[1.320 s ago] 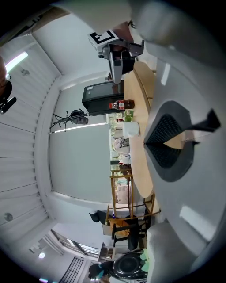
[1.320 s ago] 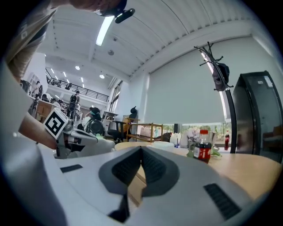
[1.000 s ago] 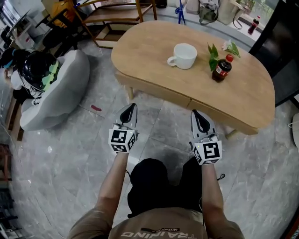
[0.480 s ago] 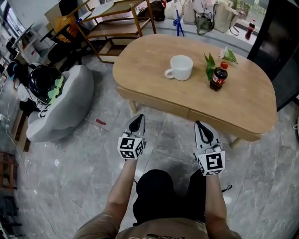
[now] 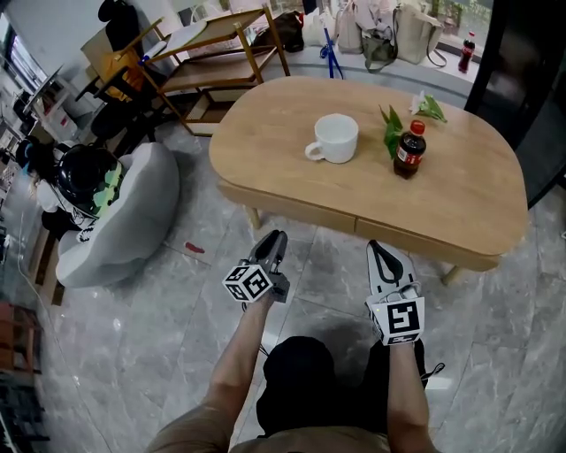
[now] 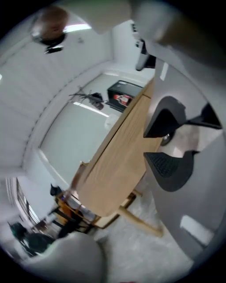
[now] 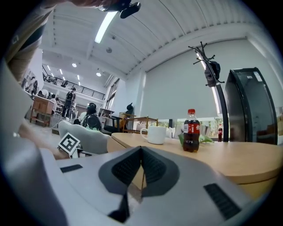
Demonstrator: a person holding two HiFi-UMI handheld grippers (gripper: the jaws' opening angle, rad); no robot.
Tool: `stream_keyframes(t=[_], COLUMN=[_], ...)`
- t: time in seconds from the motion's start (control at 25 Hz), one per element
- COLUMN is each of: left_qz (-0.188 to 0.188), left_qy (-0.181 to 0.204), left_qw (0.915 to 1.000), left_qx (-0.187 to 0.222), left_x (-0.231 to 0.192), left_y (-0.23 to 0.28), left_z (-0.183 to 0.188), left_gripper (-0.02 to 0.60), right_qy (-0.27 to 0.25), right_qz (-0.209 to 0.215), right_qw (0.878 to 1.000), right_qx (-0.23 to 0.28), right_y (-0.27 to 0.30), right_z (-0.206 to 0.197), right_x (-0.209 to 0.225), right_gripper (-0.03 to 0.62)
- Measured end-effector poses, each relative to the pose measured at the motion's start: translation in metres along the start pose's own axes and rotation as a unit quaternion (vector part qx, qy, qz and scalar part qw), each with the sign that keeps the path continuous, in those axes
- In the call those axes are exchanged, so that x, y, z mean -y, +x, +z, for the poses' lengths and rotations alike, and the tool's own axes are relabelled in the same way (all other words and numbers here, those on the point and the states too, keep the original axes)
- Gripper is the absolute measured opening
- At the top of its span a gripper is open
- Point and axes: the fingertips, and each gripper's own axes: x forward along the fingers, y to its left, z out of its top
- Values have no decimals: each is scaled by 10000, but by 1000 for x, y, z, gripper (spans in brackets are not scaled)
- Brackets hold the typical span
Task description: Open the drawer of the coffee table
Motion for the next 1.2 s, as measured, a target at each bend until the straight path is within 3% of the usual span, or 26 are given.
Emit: stream_keyframes(t=[0.04, 0.08, 0.12, 0.2, 0.24, 0.28, 0.6, 1.04, 1.12, 1.2], left_qz=[-291, -536, -727, -1016, -1099, -1140, -1373, -1855, -1964, -2113], left_qy=[-803, -1624, -2365, -3356, -3595, -3695, -3762, -3961, -4045, -4224], left_qw=[9961, 9841, 9659, 9286, 9172, 9125, 9030, 8775, 8695, 8553], left_qx=[221, 481, 759, 1216, 1319, 1339, 1559, 1969, 2043, 2130], left_x=[0, -2, -7, -15, -17, -19, -31, -26, -27, -28], left_y=[4, 7, 9, 14, 18, 21, 42, 69, 69, 68], left_z=[-1, -1, -1, 0, -2, -6, -11, -2, -1, 1], left_gripper=[99, 125, 154, 205, 230, 236, 259, 265, 265, 268], right_qy=[5, 11, 18, 17, 4, -18, -234, -277, -285, -276], right_qz=[6, 18, 32, 39, 30, 16, 104, 150, 149, 157], right_qw=[10000, 10000, 10000, 10000, 10000, 10000, 9997, 9994, 9994, 9993], right_qx=[10, 15, 21, 38, 39, 30, 5, -140, -161, -187], right_y=[0, 0, 0, 0, -1, -1, 2, -1, -2, -5], right_z=[0, 0, -1, 1, 2, 5, 8, -4, -6, -10], right_x=[-1, -2, -3, -5, -6, -6, -12, -18, -17, -17], right_gripper=[5, 5, 5, 5, 5, 5, 5, 5, 5, 5])
